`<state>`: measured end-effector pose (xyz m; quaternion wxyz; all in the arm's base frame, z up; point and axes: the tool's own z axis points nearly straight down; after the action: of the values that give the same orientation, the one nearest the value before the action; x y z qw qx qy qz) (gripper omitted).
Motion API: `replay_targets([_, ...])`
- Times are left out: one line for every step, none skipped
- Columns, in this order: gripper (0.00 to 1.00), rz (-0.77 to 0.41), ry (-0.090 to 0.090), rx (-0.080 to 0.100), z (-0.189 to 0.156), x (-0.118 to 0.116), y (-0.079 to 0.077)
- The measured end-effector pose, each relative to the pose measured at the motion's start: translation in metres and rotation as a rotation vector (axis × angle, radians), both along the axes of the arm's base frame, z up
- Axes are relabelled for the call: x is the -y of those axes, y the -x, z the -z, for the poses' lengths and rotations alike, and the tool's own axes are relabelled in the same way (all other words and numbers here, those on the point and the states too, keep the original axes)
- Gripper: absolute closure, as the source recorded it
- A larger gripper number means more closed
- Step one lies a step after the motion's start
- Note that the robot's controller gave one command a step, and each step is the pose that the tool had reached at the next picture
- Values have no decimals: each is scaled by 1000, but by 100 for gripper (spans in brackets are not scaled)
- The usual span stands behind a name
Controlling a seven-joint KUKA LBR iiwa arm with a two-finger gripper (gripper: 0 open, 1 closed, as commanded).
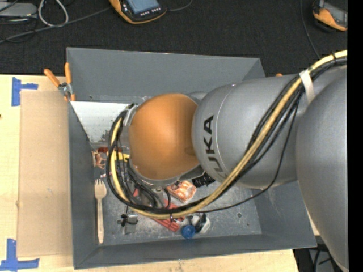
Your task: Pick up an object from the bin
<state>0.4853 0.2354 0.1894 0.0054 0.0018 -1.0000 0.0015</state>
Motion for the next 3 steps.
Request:
replay_targets([0, 6, -2, 8, -5, 2, -2])
replay_targets([0, 18, 0, 0, 2, 72, 9])
replay_targets([0, -72, -5, 8, -4, 50, 2])
